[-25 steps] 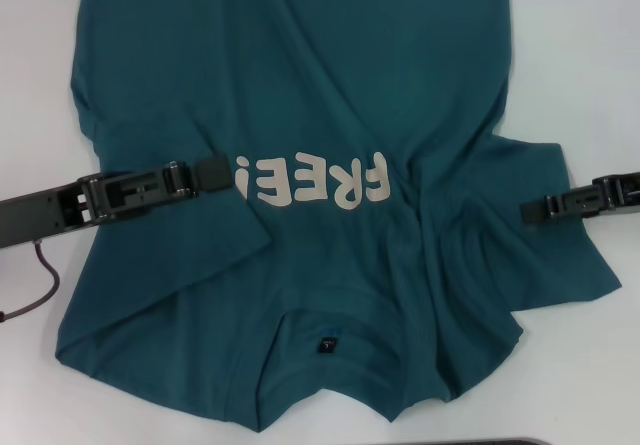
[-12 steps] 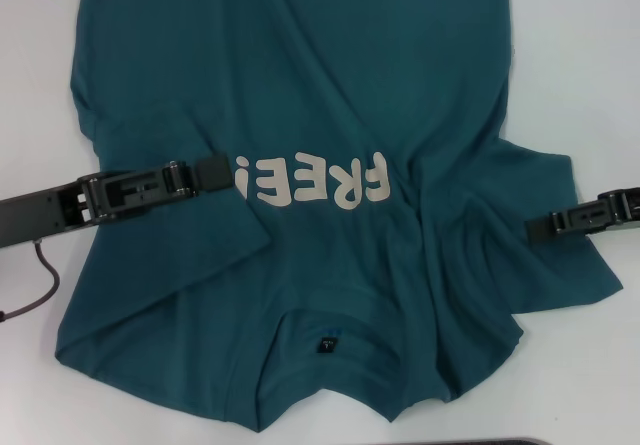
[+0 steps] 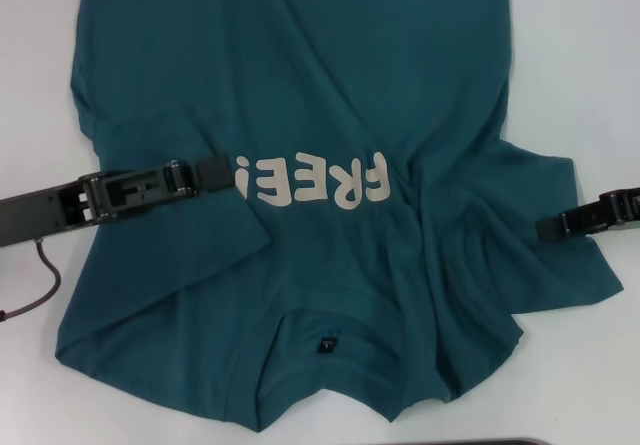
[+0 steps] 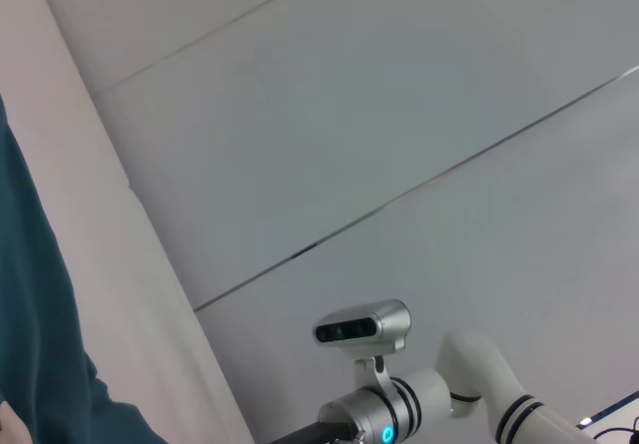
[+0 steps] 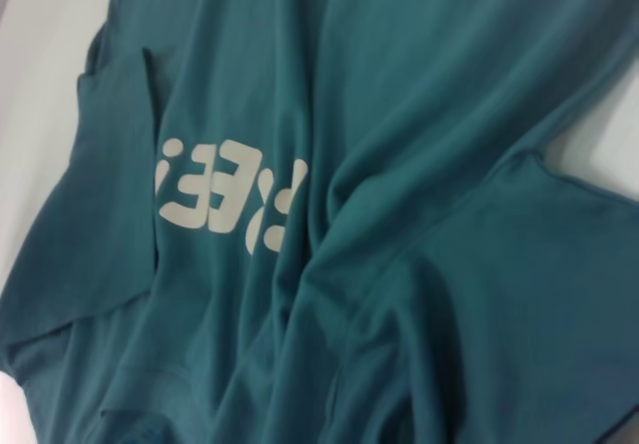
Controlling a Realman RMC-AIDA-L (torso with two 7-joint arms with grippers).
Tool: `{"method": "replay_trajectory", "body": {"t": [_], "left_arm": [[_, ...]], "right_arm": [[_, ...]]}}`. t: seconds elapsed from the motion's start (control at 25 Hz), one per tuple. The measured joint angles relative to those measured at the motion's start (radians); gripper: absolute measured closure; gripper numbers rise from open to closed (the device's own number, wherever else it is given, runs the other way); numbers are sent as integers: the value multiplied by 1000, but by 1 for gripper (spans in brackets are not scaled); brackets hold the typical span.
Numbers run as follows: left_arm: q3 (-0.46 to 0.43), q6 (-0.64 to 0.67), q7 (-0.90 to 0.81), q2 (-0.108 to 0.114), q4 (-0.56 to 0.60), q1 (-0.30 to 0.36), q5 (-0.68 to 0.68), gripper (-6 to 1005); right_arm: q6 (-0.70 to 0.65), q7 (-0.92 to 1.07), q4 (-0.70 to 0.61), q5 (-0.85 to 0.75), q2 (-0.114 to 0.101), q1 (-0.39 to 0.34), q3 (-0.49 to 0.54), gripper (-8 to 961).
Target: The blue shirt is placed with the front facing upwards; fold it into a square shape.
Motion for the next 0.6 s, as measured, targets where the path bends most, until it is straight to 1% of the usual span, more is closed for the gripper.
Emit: {"method": "replay_trajectory", "body": {"t": [0.24,0.48,0.6], "left_arm": [[0,0,-1,0,0,-2,0,231],[0,0,-2,0,0,1,0,230],[-1,0,-2,0,0,3,0,231]], "right_arm": [[-1,6,-1,-8,1,-2,5,491],[-1,22,-4,-9,-6,-6,4,759],[-6,44,-39,-9,-10,-21,6,893]]}}
